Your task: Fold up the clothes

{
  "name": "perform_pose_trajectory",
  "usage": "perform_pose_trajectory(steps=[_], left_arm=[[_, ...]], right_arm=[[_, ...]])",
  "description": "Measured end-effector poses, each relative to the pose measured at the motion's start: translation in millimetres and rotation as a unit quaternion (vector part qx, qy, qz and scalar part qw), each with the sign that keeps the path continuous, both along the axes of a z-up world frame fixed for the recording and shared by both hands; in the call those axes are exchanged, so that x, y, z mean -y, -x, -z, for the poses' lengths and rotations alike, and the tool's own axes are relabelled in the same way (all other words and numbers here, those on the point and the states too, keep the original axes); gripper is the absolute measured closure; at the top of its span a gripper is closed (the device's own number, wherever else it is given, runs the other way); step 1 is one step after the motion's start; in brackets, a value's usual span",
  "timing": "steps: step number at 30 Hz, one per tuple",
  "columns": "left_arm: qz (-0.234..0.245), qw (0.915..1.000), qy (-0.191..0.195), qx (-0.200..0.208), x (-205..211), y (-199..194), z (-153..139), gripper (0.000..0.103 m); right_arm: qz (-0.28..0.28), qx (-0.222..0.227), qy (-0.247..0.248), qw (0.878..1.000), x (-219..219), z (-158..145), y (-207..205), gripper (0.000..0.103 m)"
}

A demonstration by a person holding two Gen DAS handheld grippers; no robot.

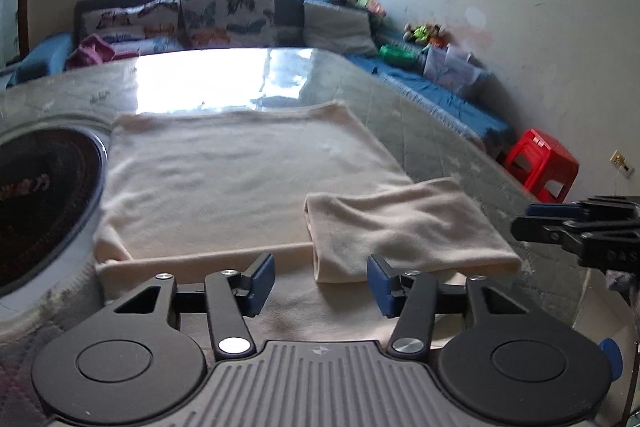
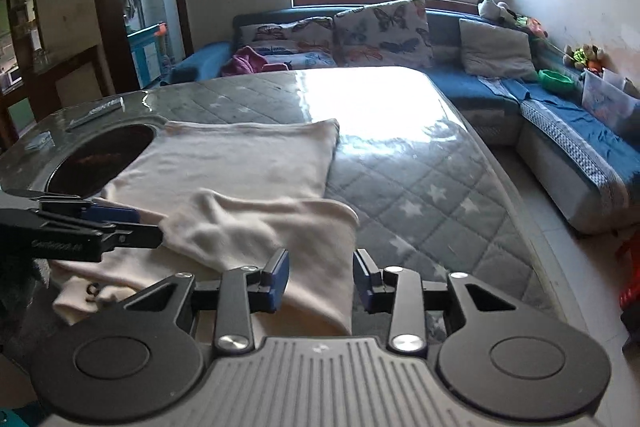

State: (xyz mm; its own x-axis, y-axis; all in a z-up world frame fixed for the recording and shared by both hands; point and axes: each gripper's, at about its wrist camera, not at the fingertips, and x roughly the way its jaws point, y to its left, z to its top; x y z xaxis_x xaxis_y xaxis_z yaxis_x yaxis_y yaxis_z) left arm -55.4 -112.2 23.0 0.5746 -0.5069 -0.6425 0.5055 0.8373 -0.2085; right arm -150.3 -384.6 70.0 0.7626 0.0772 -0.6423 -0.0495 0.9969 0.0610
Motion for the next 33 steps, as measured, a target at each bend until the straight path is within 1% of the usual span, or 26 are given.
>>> perform_pose_trajectory(steps=[1, 3, 5, 6, 8, 9, 12, 14, 17, 23, 29, 33], left_arm=[[0.001, 1.0000, -0.003, -0.001, 1.9, -0.1, 1.8, 0.050], [0.003, 1.0000, -0.009, -0.003, 5.9, -1.4, 5.0, 0.060], [0.003, 0.9999, -0.014, 0.000, 9.1, -1.9, 6.8, 0.062], [0.004, 0.9999, -0.016, 0.002, 10.7, -2.3, 6.7, 0.065], [0.008, 0.9998, -0.019, 0.005, 13.7, -2.6, 6.3, 0.069], [0.010, 0.9997, -0.021, 0.007, 15.1, -2.7, 6.4, 0.076], [0.013, 0.9995, -0.026, 0.014, 17.9, -1.9, 5.2, 0.091], [0.014, 0.9994, -0.024, 0.019, 17.8, -2.4, 0.9, 0.097], [0.015, 0.9992, -0.015, 0.035, 18.6, -4.6, -15.1, 0.098], [0.040, 0.9959, 0.013, 0.080, 28.8, -9.0, -62.7, 0.098], [0.076, 0.9893, 0.019, 0.123, 54.8, -7.9, -102.9, 0.099], [0.086, 0.9854, 0.032, 0.143, 59.1, -5.6, -122.7, 0.099]], right_arm=[[0.000, -0.001, 0.000, 1.000, 0.5, 1.7, 1.3, 0.068], [0.000, -0.002, 0.001, 1.000, 1.2, 4.9, 3.8, 0.066], [-0.003, -0.001, 0.003, 1.000, 0.1, 6.7, 4.4, 0.064], [-0.003, -0.001, 0.004, 1.000, -0.9, 7.6, 4.0, 0.064], [-0.004, 0.001, 0.006, 1.000, -2.6, 9.4, 3.3, 0.064], [-0.005, 0.000, 0.004, 1.000, -2.6, 10.3, 3.4, 0.063], [-0.006, -0.001, 0.008, 1.000, -3.9, 12.8, 4.6, 0.060], [-0.007, -0.001, 0.014, 1.000, -5.3, 14.5, 6.3, 0.058], [-0.009, -0.003, 0.022, 1.000, -7.6, 17.9, 8.9, 0.051], [-0.012, -0.003, 0.033, 0.999, -14.6, 26.9, 6.4, 0.049], [-0.020, 0.000, 0.056, 0.998, -24.7, 35.4, 2.8, 0.044], [-0.015, -0.004, 0.049, 0.999, -21.9, 39.6, -0.6, 0.044]])
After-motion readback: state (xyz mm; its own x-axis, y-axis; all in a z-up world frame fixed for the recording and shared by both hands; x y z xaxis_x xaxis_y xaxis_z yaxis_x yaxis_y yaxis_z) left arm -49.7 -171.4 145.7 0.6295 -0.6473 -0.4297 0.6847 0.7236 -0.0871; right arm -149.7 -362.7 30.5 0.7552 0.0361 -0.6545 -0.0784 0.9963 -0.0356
